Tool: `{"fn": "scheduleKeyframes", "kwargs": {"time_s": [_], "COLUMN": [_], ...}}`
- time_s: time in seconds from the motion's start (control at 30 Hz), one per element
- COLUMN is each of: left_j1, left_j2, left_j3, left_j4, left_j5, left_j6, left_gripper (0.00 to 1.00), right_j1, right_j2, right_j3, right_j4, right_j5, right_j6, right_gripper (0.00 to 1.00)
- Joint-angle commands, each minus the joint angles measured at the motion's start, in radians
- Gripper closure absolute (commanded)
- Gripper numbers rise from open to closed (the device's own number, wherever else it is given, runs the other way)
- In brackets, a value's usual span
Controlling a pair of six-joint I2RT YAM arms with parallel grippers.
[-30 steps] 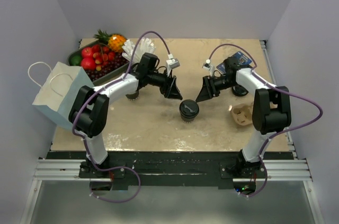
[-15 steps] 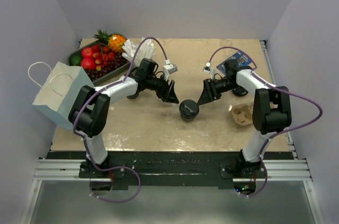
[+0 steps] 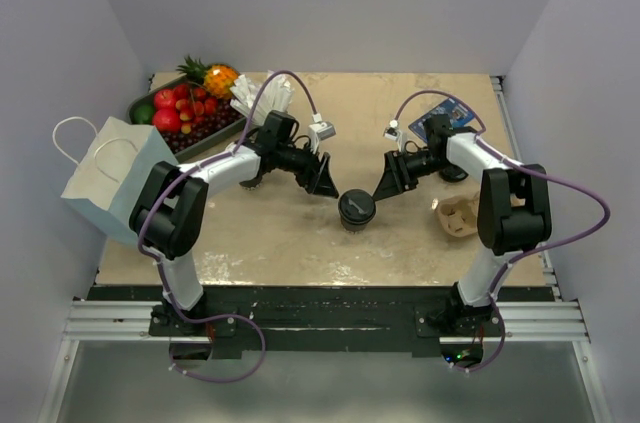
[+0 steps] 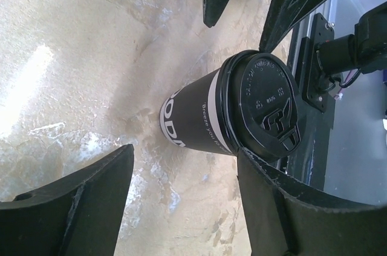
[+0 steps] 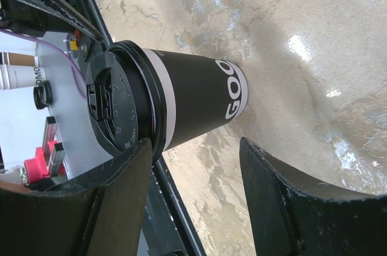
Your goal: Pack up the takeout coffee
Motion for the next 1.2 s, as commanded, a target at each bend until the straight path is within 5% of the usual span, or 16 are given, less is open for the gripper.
{"fn": "scheduleKeyframes", "kwargs": {"time_s": [0.0, 0.57, 1.17], "left_j1": [-0.01, -0.053, -0.093], "left_j2": [-0.007, 0.052, 0.098], "left_j3": [0.0, 0.026, -0.01], "left_j4": [0.018, -0.022, -0.063], "left_j5": [0.035, -0.1, -0.275], "left_j6": [-0.013, -0.007, 0.033], "left_gripper": [0.26, 0.25, 0.27], "right_j1": [-0.002, -0.001, 0.022], "right_j2": [-0.037, -0.027, 0.021], "right_j3": [-0.015, -0.018, -0.079], "right_j4": [0.01, 0.035, 0.074], "right_j5": [0.01, 0.01, 0.245], "right_j6": [-0.01, 0.012, 0.07], "right_gripper": [0.39, 0.39, 0.5]}}
